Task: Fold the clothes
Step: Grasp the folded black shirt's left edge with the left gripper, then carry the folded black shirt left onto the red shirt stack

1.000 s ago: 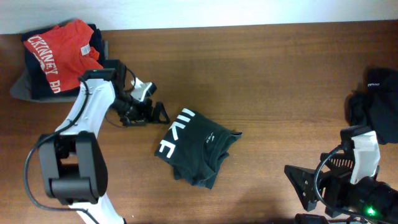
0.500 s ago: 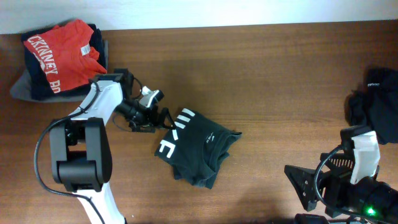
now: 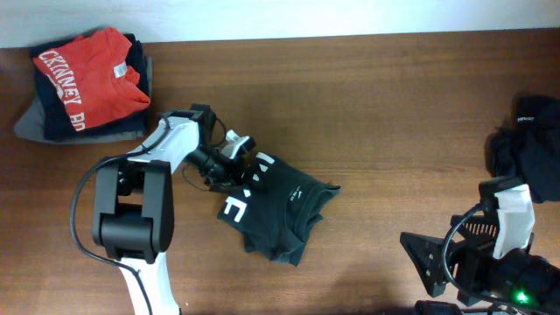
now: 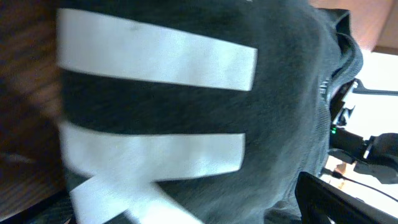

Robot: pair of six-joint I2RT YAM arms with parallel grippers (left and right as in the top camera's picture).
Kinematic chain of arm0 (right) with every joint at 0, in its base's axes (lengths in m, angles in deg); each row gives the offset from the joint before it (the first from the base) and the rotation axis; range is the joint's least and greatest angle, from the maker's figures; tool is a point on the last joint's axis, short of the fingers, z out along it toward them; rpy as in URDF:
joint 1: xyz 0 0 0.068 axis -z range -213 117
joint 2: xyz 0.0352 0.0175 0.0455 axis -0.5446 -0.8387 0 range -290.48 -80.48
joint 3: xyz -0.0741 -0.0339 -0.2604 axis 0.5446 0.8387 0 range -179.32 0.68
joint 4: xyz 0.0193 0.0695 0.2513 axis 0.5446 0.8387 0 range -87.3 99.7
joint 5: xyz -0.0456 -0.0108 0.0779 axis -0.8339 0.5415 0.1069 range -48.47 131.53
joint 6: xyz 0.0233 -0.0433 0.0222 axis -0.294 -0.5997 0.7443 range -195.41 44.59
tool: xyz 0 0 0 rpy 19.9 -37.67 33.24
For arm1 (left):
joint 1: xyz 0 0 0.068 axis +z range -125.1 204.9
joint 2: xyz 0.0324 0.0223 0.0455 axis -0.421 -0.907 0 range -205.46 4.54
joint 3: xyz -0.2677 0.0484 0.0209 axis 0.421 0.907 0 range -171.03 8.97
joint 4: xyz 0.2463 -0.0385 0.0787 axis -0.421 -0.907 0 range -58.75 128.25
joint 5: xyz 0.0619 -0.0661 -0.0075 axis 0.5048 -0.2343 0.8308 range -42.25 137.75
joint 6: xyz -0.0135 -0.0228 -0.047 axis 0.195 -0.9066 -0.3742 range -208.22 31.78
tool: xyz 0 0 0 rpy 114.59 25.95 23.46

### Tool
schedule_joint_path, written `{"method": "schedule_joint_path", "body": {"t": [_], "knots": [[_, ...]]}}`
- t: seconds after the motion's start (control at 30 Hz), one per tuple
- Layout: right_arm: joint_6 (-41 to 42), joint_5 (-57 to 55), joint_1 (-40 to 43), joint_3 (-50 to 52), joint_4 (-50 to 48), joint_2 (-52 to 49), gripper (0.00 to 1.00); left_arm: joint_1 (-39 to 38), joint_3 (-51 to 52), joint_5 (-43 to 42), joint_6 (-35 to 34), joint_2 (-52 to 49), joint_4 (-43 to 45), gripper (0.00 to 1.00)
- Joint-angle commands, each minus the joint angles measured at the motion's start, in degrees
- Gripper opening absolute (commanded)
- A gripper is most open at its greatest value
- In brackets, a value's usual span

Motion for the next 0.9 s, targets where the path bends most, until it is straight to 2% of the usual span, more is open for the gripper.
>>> {"method": "schedule_joint_path", "body": {"t": [0.0, 0.03, 0.17, 0.23, 0.37, 0.4, 0.5, 0.87], "knots": [[-0.1, -0.5, -0.3, -0.6, 0.3, -0.1, 0.99, -1.7, 1.1, -0.4, 1.1, -3.3, 0.7, 0.96], [-0.1, -0.5, -0.3, -0.6, 0.3, -0.1, 0.99, -2.0, 1.1, -0.4, 1.1, -3.5, 0.9, 0.92], [-0.1, -0.5, -0.3, -0.6, 0.3, -0.1, 0.99, -3.0, 1.1, -0.4, 1.0, -3.5, 1.9, 0.48], [-0.1, -0.5, -0.3, -0.6, 0.3, -0.1, 0.99, -3.3, 1.1, -0.4, 1.0, -3.5, 2.3, 0.32], [-0.1, -0.5, -0.3, -0.6, 0.3, -0.1, 0.99, -3.5, 1.1, -1.2, 1.1, -3.5, 3.0, 0.30], [-0.1, -0.5, -0.3, -0.6, 0.3, -0.1, 0.99, -3.4, 1.1, -1.5, 1.1, -3.5, 3.4, 0.26], [-0.1, -0.5, -0.3, -0.6, 0.3, -0.1, 0.99, -3.5, 1.1, -2.5, 0.6, -3.5, 5.0, 0.02], [-0.1, -0.5, -0.3, -0.6, 0.3, -0.1, 0.99, -2.5, -1.5, -1.2, -3.3, -3.5, 18.2, 0.00]]}}
